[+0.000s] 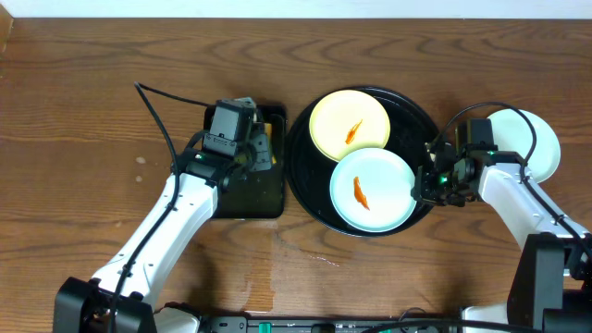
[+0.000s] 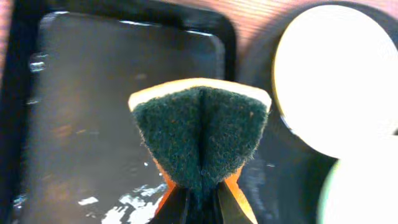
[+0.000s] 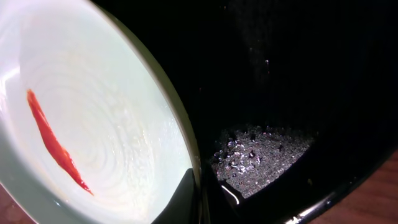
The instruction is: Clean dirty plates on tray and stack at the side
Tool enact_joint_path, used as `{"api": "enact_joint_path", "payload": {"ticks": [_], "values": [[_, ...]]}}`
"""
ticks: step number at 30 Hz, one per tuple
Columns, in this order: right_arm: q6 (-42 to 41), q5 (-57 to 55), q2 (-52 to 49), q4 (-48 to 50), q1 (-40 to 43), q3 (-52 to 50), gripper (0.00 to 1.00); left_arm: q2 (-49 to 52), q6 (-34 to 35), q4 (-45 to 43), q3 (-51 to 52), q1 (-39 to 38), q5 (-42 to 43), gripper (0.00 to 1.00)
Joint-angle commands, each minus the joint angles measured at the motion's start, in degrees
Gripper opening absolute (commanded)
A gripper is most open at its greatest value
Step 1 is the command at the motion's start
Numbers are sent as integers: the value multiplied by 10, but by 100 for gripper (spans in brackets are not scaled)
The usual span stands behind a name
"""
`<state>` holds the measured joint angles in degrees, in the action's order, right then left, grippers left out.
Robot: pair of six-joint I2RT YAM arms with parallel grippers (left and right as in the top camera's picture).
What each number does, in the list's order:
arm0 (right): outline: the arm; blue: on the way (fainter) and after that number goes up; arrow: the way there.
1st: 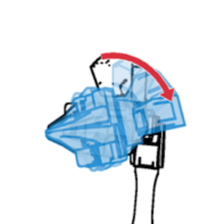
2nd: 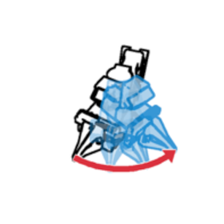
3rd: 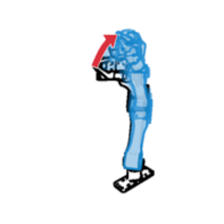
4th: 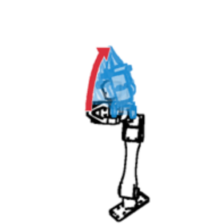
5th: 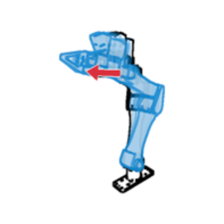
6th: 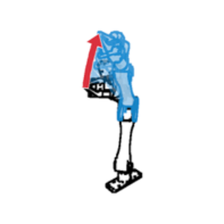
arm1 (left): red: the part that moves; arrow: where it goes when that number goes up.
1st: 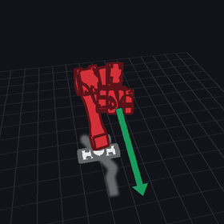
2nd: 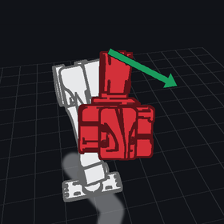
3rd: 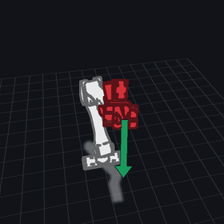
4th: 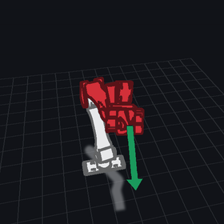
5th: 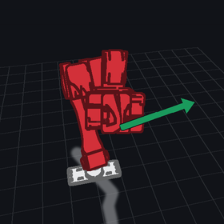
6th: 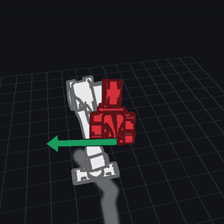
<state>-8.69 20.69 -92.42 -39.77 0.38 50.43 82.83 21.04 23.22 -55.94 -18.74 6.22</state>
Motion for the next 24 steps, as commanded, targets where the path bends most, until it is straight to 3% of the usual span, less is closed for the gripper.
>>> {"api": "enact_joint_path", "payload": {"ticks": [1, 9, 14, 20, 24], "values": [[-2, 1, 2, -1, -15, -4, 1, -1, -13, -4, 0, 3, 48, 7], [-4, 1, 2, 3, -37, -4, 1, -1, -13, -11, 0, 3, 50, 7], [-38, -12, 2, 3, -48, -4, 1, -1, -13, -33, 0, -9, 124, 8], [-54, -12, 2, 10, -64, -4, 1, 5, 2, -78, 0, -72, 141, 7], [-64, -12, 2, 17, -76, -4, 1, 30, 51, -106, 0, -123, 136, 7]]}}
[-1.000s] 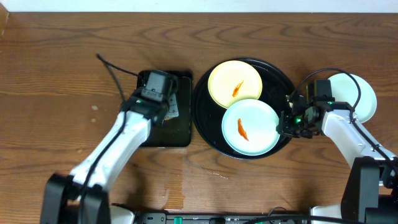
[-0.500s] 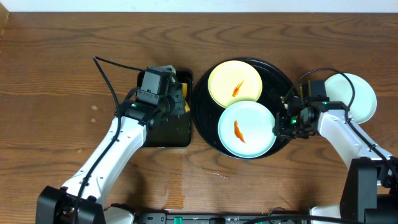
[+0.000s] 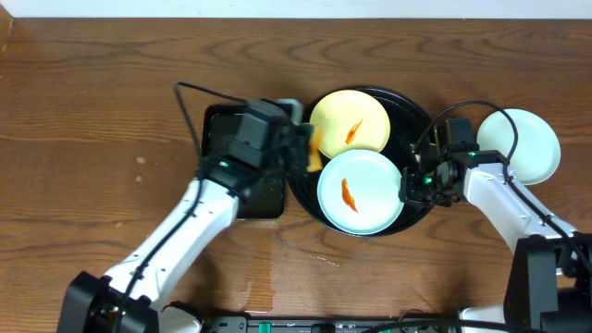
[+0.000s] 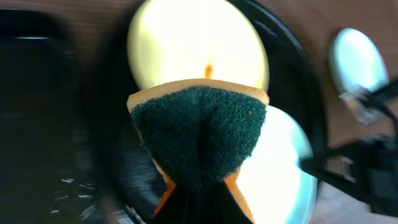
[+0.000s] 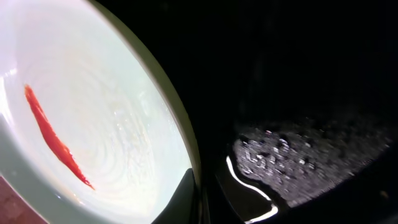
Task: Clean dirty plates on tray and stack at the side
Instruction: 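Scrub the held green plate with the sponge in the left gripper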
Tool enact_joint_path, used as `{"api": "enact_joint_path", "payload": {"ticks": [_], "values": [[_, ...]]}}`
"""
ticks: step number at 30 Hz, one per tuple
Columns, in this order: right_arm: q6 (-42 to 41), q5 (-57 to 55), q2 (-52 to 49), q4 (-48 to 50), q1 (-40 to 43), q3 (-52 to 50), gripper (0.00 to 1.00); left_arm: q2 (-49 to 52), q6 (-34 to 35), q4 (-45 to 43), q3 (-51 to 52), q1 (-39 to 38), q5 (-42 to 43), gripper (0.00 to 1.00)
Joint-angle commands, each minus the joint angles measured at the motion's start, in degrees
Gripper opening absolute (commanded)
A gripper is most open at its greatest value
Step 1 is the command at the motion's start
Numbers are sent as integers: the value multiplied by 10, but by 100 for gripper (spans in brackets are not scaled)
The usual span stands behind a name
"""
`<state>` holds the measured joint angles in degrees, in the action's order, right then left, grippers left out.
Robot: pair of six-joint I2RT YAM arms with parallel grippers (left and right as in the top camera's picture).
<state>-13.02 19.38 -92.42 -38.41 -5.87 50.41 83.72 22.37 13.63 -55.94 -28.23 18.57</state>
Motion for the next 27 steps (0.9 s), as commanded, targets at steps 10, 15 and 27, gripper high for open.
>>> {"api": "enact_joint_path", "payload": {"ticks": [10, 15, 27], "values": [[-33, 1, 2, 5, -17, -3, 1, 116, 196, -38, 0, -136, 14, 7], [-33, 1, 2, 5, -17, -3, 1, 142, 204, -42, 0, -170, 14, 7], [-32, 1, 2, -4, -17, -3, 1, 195, 203, -50, 0, -185, -109, 8]]}}
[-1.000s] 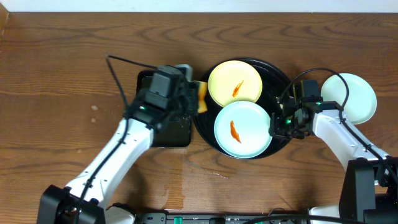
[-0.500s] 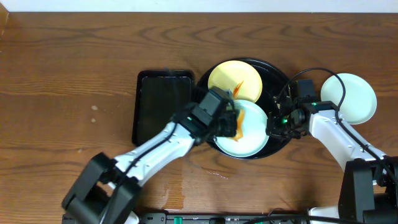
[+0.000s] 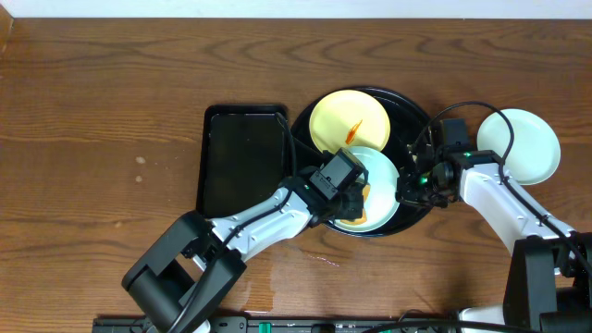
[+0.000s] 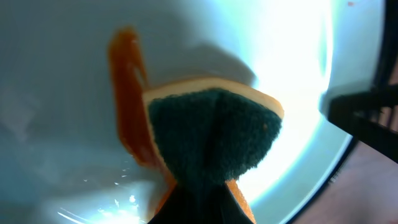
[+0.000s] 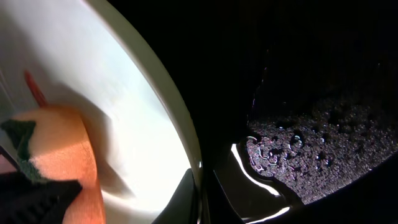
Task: Clean dirty plates on tray and stack at the side
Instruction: 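Scrub the held green plate with the sponge in the left gripper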
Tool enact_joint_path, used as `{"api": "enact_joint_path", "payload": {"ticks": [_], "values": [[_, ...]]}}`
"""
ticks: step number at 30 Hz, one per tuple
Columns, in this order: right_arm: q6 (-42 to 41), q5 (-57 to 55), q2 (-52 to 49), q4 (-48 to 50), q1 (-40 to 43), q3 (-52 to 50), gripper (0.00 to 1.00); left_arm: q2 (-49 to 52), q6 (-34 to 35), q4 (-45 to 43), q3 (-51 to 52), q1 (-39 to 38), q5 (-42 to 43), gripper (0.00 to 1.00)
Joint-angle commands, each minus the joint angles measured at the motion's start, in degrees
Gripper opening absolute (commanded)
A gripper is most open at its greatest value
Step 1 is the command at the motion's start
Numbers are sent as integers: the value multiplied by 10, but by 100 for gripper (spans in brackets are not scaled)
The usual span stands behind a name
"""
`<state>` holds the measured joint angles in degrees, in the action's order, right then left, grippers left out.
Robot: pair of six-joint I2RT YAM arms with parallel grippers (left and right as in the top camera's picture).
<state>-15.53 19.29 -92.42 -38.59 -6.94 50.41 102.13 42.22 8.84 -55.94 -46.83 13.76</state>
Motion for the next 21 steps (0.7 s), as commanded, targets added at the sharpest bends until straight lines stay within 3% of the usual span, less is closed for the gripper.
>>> {"api": "enact_joint_path", "payload": {"ticks": [1, 6, 15, 21], "values": [[-7, 2, 2, -2, -7, -3, 1, 11, 5, -2, 0, 1, -78, 8], [-7, 2, 2, -3, -7, -3, 1, 12, -1, -2, 0, 10, -132, 7], [-5, 2, 2, -7, -7, -3, 1, -6, -2, -2, -7, 45, -130, 7], [-5, 0, 2, -7, -7, -3, 1, -58, -43, -8, -12, 42, -109, 7]]}}
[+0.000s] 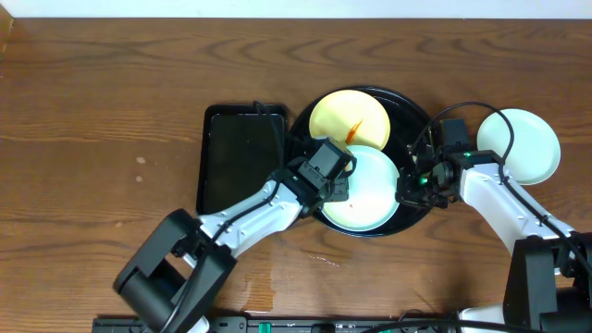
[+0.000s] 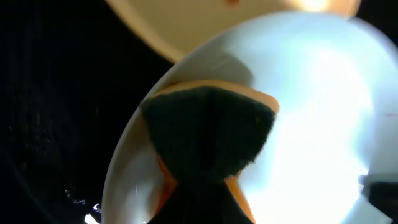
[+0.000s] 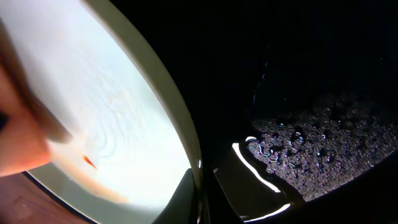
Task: Clean dirty plates on tray and stack at the side
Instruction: 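Scrub the held green plate with the sponge in the left gripper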
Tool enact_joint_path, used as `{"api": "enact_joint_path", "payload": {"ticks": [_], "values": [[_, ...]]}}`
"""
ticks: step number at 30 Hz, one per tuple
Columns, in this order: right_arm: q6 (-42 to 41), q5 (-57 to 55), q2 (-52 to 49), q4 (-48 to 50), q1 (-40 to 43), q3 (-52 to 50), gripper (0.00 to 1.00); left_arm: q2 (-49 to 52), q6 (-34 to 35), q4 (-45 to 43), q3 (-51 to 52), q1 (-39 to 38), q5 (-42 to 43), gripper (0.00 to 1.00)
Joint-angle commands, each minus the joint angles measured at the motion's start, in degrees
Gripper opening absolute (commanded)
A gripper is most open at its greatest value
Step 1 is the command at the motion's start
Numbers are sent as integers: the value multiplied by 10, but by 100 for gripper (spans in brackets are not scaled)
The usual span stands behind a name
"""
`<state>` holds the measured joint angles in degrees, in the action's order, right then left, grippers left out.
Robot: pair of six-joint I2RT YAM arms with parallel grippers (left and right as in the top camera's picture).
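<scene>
A round black tray (image 1: 414, 118) holds a yellow plate (image 1: 344, 116) with an orange streak and, in front of it, a pale blue plate (image 1: 370, 194). My left gripper (image 1: 335, 182) is shut on an orange sponge with a green scouring face (image 2: 208, 127), pressed on the blue plate's left part. My right gripper (image 3: 200, 186) is shut on the blue plate's right rim (image 3: 186, 146). Only a small orange fleck and a faint smear (image 3: 90, 163) show on that plate. A clean pale plate (image 1: 529, 143) lies on the table to the right of the tray.
A rectangular black tray (image 1: 239, 157), wet inside, lies left of the round tray. Water drops (image 3: 311, 146) cover the round tray's floor beside the blue plate. Cables run over both arms. Wooden table (image 1: 92, 111) all round.
The sponge in my left gripper has moved from the middle of the blue plate to its left part. The orange streak there is gone but for a fleck and smear.
My left gripper held the sponge over the rectangular black tray while my right held the streaked blue plate's rim. Then the sponge was above the round tray and the plate lay further left. Then the sponge sat on the streak, and now the plate is nearly clean.
</scene>
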<state>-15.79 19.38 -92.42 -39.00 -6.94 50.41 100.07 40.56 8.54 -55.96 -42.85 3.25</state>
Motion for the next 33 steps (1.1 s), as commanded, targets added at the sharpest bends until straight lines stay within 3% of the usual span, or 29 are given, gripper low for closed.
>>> {"api": "enact_joint_path", "payload": {"ticks": [1, 4, 14, 33], "values": [[-2, -1, 2, -2, -7, -3, 1, -41, -35, -5, -12, 0, 17, 8], [-2, -1, 2, -3, -7, -3, 1, -43, -45, -4, -12, -10, 63, 7], [-2, -1, 2, -3, -7, -3, 1, 3, -49, -13, -12, -54, 62, 8], [-2, -1, 2, -5, -7, -3, 1, 44, -8, -44, -12, -59, 98, 8]]}}
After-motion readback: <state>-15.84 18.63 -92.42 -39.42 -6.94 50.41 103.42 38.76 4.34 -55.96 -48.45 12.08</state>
